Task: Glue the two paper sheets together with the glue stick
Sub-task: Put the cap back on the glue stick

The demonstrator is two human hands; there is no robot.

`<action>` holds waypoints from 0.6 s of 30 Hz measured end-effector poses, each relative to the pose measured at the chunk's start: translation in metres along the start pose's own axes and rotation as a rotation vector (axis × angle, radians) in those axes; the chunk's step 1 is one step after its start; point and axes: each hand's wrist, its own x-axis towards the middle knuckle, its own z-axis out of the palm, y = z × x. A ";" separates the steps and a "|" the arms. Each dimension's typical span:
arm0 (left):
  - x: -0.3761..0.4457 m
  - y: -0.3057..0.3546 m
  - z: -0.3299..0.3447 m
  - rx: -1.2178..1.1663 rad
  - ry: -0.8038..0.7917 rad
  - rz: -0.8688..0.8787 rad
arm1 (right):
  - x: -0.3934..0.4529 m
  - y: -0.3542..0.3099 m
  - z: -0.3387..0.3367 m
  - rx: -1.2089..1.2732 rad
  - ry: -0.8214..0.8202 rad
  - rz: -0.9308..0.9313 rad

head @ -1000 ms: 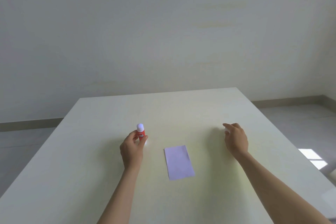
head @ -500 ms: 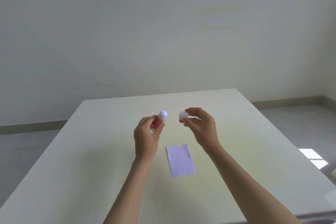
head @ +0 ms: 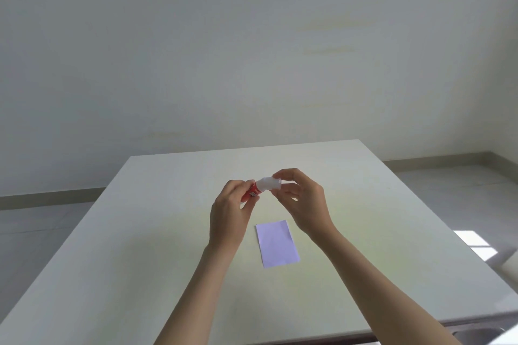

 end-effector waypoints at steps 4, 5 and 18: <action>0.001 0.000 -0.004 0.062 -0.039 0.052 | 0.001 0.000 -0.003 -0.051 -0.038 -0.024; 0.001 -0.001 -0.006 0.088 -0.054 0.068 | 0.001 0.001 -0.005 -0.063 -0.057 -0.027; 0.001 -0.001 -0.012 0.254 -0.153 0.077 | 0.013 0.001 -0.005 -0.402 -0.146 0.077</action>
